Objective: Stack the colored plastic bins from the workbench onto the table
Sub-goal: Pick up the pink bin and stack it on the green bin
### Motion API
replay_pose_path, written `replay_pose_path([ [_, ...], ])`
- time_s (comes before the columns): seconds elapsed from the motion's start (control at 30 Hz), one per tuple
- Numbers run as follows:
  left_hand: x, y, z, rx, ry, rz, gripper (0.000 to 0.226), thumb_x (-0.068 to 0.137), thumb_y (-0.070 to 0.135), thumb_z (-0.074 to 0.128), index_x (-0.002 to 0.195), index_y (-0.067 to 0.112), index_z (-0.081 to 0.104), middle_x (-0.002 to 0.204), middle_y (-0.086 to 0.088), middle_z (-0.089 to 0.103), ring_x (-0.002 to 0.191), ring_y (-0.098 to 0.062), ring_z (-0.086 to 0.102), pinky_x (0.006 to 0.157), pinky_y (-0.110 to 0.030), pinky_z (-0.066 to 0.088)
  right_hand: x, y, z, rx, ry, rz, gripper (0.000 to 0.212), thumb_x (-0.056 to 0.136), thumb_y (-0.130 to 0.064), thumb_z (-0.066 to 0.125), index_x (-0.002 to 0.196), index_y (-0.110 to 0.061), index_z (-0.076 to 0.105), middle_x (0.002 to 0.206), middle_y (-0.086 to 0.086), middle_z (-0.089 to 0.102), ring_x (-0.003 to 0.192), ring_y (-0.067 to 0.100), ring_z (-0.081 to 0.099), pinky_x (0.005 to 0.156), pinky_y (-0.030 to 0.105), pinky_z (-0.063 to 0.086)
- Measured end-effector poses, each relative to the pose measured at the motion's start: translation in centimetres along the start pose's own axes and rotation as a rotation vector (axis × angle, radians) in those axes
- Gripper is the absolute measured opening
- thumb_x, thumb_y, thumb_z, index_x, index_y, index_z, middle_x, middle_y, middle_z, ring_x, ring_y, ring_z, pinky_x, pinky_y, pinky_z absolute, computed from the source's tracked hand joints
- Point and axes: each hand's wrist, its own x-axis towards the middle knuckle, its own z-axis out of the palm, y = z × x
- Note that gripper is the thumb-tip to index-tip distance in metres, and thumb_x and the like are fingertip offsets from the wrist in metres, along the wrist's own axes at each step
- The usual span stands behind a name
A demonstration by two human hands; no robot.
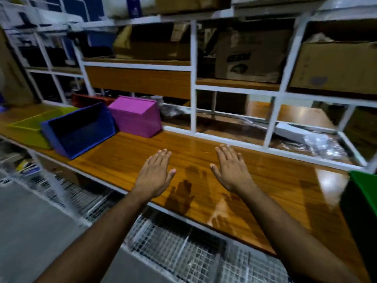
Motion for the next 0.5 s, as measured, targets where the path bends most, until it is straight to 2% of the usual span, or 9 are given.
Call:
replay_pose_path([
  [0.27,1.8,-13.8,1.2,0.015,-0.037,-0.074,0.071,0.098,0.056,0.022,0.155,0.016,0.011,0.163,-0.004,0.014,0.15,-0.019,0.01,0.119,-0.039,0.015,9.1,-10.4,5.0,0.063,-0.115,-0.048,0.07,0.098,-0.057,0.026,0.156,-0.022,0.006,0.165,0.003,0.002,0.151,0.021,-0.003,0.121,0.052,0.004],
  [0.4,4.2,-19.5,3.3,0.008,-0.078,-0.08,0.078,0.091,0.062,0.011,0.155,0.017,0.007,0.164,-0.003,0.01,0.151,-0.019,0.007,0.12,-0.039,0.014,14.6,-14.1,8.5,0.051,-0.102,-0.069,0.07,0.097,-0.056,0.029,0.155,-0.021,0.01,0.164,0.003,0.008,0.151,0.022,0.001,0.121,0.052,0.009],
  [0.5,7.3,-23.9,4.4,0.004,-0.066,-0.08,0.076,0.093,0.061,0.015,0.155,0.016,0.008,0.164,-0.004,0.011,0.151,-0.019,0.007,0.12,-0.038,0.014,19.3,-16.5,11.1,0.056,-0.059,-0.08,0.07,0.096,-0.058,0.027,0.154,-0.022,0.013,0.164,0.002,0.012,0.151,0.021,0.004,0.12,0.051,0.015],
])
